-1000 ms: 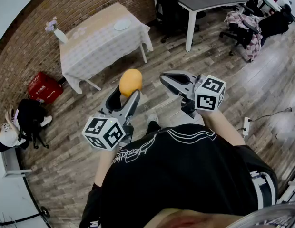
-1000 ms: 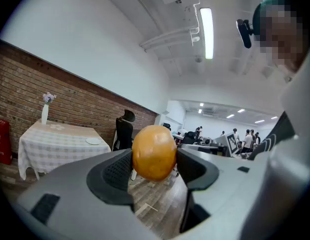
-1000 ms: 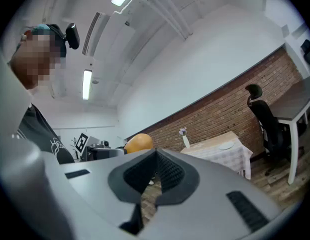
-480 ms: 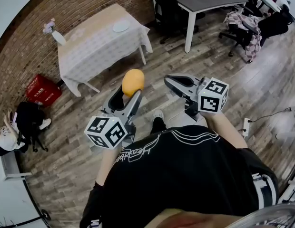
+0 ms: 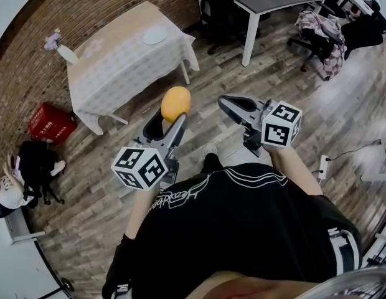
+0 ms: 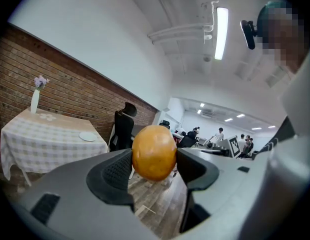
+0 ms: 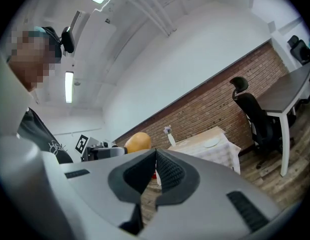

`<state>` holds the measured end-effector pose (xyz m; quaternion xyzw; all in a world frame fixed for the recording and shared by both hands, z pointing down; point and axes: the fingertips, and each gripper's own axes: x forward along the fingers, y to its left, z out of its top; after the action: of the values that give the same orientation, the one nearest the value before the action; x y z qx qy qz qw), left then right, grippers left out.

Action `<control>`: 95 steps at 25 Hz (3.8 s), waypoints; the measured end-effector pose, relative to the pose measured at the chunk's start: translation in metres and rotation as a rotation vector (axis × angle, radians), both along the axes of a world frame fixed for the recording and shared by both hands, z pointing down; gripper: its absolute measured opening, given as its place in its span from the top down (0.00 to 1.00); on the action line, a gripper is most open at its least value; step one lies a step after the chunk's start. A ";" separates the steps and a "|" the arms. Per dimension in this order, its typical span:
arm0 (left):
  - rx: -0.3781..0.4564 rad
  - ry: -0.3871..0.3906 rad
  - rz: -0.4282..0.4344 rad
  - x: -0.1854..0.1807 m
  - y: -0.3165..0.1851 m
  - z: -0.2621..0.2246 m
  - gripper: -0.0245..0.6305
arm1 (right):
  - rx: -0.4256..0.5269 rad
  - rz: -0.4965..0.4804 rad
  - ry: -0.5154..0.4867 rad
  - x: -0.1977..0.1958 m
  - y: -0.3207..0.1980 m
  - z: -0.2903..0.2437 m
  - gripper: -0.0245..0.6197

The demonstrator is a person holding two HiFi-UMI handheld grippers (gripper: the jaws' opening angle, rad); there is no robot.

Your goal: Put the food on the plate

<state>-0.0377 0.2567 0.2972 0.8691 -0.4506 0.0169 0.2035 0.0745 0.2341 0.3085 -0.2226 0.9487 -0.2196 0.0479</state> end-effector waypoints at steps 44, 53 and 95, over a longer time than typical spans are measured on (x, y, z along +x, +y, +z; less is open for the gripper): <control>-0.100 -0.015 -0.087 -0.098 -0.406 0.045 0.54 | -0.121 -0.043 0.023 -0.091 -0.401 0.042 0.97; -0.150 -0.032 -0.139 -0.114 -0.470 0.072 0.54 | -0.169 -0.083 0.041 -0.106 -0.468 0.062 0.97; -0.352 -0.267 -0.245 -0.171 -0.627 0.246 0.54 | -0.390 -0.101 0.107 -0.120 -0.584 0.174 0.97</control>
<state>-0.2088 -0.3704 0.5429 0.7493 -0.5655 0.1848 0.2908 -0.0451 -0.3503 0.4822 -0.1909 0.8994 -0.3890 -0.0575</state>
